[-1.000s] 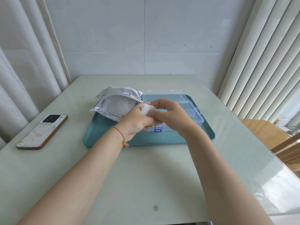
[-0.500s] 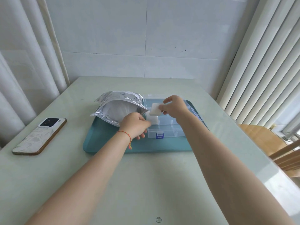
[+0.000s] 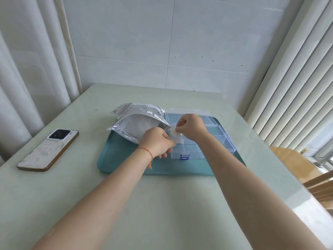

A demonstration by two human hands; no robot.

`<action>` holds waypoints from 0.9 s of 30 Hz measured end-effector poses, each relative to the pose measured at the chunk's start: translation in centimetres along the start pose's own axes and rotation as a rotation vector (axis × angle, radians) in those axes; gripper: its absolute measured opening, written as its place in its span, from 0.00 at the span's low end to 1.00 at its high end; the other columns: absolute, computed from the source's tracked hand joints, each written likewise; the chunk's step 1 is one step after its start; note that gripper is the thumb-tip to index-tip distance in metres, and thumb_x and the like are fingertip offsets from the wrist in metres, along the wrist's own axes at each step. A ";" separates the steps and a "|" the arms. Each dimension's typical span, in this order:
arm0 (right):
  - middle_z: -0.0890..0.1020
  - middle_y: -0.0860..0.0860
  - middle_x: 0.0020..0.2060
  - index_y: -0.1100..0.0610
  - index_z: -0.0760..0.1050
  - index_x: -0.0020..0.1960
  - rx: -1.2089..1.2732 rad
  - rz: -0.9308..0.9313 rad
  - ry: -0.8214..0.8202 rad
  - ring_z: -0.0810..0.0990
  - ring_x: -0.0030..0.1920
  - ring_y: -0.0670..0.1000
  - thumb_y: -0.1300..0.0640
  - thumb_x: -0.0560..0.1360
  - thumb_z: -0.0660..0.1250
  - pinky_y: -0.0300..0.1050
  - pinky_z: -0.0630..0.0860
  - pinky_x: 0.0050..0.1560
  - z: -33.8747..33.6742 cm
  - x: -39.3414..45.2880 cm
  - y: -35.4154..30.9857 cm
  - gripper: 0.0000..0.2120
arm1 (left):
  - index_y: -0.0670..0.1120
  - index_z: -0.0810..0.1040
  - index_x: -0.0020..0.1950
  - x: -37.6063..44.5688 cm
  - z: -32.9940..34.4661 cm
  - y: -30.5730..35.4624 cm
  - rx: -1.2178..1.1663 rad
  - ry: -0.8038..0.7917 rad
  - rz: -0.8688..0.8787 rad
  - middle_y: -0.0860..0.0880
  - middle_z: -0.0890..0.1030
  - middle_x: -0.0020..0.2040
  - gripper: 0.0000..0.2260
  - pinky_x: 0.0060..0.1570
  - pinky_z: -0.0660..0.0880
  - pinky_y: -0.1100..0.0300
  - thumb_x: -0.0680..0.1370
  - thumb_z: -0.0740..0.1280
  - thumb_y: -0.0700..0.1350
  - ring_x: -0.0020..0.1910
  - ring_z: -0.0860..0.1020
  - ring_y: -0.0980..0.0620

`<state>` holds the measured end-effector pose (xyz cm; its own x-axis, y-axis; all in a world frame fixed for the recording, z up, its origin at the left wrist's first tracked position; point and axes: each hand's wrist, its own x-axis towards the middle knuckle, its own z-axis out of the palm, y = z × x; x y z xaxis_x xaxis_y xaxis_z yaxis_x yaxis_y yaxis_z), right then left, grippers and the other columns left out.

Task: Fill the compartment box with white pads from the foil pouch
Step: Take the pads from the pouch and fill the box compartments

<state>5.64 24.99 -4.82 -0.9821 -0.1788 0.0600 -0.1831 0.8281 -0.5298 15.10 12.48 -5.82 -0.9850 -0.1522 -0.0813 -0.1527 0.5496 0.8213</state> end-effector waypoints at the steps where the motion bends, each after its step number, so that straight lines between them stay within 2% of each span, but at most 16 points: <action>1: 0.80 0.45 0.36 0.50 0.75 0.36 -0.008 -0.010 -0.025 0.80 0.46 0.52 0.58 0.69 0.71 0.53 0.77 0.54 0.1 -0.1 0.0 0.07 | 0.42 0.80 0.35 -0.1 0.0 0.0 0.001 0.000 0.002 0.44 0.84 0.34 0.07 0.29 0.74 0.63 0.71 0.69 0.43 0.28 0.79 0.48; 5: 0.78 0.45 0.36 0.51 0.79 0.40 -0.066 -0.014 -0.079 0.79 0.46 0.52 0.53 0.70 0.73 0.50 0.76 0.52 -0.5 0.0 -0.2 0.04 | 0.38 0.80 0.39 -0.4 -0.1 0.1 -0.010 0.010 0.016 0.44 0.84 0.35 0.09 0.27 0.73 0.63 0.73 0.69 0.44 0.27 0.78 0.49; 8: 0.77 0.48 0.33 0.59 0.80 0.42 -0.027 -0.055 0.117 0.77 0.42 0.53 0.54 0.74 0.68 0.47 0.74 0.47 -1.2 -0.7 -0.5 0.08 | 0.41 0.79 0.39 -0.7 -0.8 -0.2 0.003 0.106 0.062 0.46 0.83 0.32 0.10 0.28 0.72 0.64 0.74 0.67 0.47 0.26 0.78 0.49; 9: 0.76 0.50 0.32 0.61 0.79 0.41 0.034 -0.086 0.188 0.75 0.39 0.53 0.55 0.74 0.66 0.45 0.72 0.42 -1.3 -1.2 -0.8 0.09 | 0.44 0.78 0.37 -0.9 -1.3 -0.5 0.027 0.188 0.097 0.48 0.82 0.30 0.09 0.30 0.72 0.63 0.74 0.67 0.47 0.28 0.79 0.48; 11: 0.74 0.50 0.28 0.62 0.78 0.38 0.165 -0.152 0.232 0.70 0.32 0.50 0.56 0.73 0.65 0.42 0.67 0.34 -1.1 -2.8 -1.9 0.10 | 0.47 0.77 0.35 -1.4 -2.5 -1.1 0.111 0.462 0.194 0.53 0.78 0.30 0.09 0.32 0.68 0.61 0.74 0.67 0.48 0.34 0.78 0.47; 13: 0.72 0.47 0.25 0.60 0.79 0.37 0.218 -0.199 0.139 0.66 0.26 0.46 0.56 0.73 0.67 0.39 0.65 0.29 -0.4 -4.3 -3.2 0.09 | 0.49 0.77 0.36 -1.9 -4.0 -1.6 0.224 0.801 0.316 0.52 0.75 0.34 0.06 0.33 0.65 0.59 0.72 0.70 0.46 0.38 0.76 0.45; 15: 0.74 0.48 0.25 0.59 0.81 0.38 0.195 -0.227 0.047 0.67 0.25 0.46 0.57 0.72 0.67 0.38 0.67 0.28 0.8 -5.1 -4.4 0.08 | 0.48 0.80 0.37 -1.8 -5.3 -2.2 0.329 0.989 0.404 0.47 0.75 0.42 0.02 0.36 0.69 0.56 0.69 0.72 0.43 0.43 0.76 0.42; 16: 0.76 0.49 0.27 0.60 0.81 0.39 0.177 -0.228 0.017 0.69 0.27 0.49 0.57 0.72 0.66 0.40 0.69 0.31 1.4 -5.3 -4.9 0.08 | 0.48 0.81 0.38 -1.5 -5.8 -2.7 0.363 0.978 0.415 0.45 0.76 0.46 0.02 0.41 0.71 0.53 0.68 0.72 0.43 0.47 0.75 0.41; 19: 0.85 0.54 0.41 0.58 0.82 0.51 0.145 -0.157 -0.053 0.80 0.42 0.55 0.58 0.73 0.64 0.45 0.76 0.40 2.9 -5.5 -6.0 0.11 | 0.50 0.86 0.43 -1.2 -6.5 -4.1 0.408 0.757 0.300 0.45 0.77 0.61 0.05 0.54 0.68 0.49 0.70 0.71 0.43 0.61 0.72 0.39; 20: 0.85 0.54 0.46 0.57 0.81 0.57 0.145 -0.135 -0.059 0.81 0.45 0.54 0.58 0.74 0.64 0.43 0.76 0.41 3.2 -5.6 -6.1 0.14 | 0.49 0.86 0.48 -1.2 -6.5 -4.4 0.405 0.696 0.267 0.45 0.76 0.64 0.07 0.57 0.67 0.49 0.71 0.71 0.43 0.64 0.70 0.40; 22: 0.84 0.53 0.53 0.56 0.77 0.65 0.150 -0.116 -0.041 0.79 0.45 0.52 0.58 0.75 0.64 0.40 0.73 0.43 3.8 -5.6 -6.6 0.18 | 0.47 0.83 0.58 -1.6 -6.4 -4.8 0.354 0.624 0.233 0.48 0.74 0.67 0.14 0.60 0.67 0.50 0.74 0.68 0.43 0.65 0.70 0.42; 25: 0.82 0.53 0.55 0.57 0.74 0.66 0.287 -0.059 -0.008 0.78 0.41 0.53 0.56 0.76 0.66 0.44 0.77 0.45 4.6 -5.5 -7.5 0.19 | 0.45 0.76 0.68 -1.8 -6.3 -4.6 0.284 0.595 0.222 0.49 0.73 0.70 0.20 0.63 0.65 0.51 0.76 0.65 0.42 0.68 0.68 0.45; 27: 0.82 0.51 0.50 0.55 0.76 0.59 0.368 -0.027 0.039 0.78 0.39 0.52 0.53 0.74 0.69 0.45 0.78 0.43 5.2 -5.2 -8.0 0.15 | 0.43 0.75 0.69 -1.8 -6.3 -4.5 0.231 0.579 0.245 0.48 0.73 0.71 0.22 0.65 0.66 0.50 0.75 0.62 0.44 0.69 0.68 0.44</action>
<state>12.48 16.49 -5.27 -0.9794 -0.1717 0.1063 -0.1873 0.5755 -0.7961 18.09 5.13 -5.80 -0.8012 -0.3814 0.4612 -0.0068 0.7764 0.6303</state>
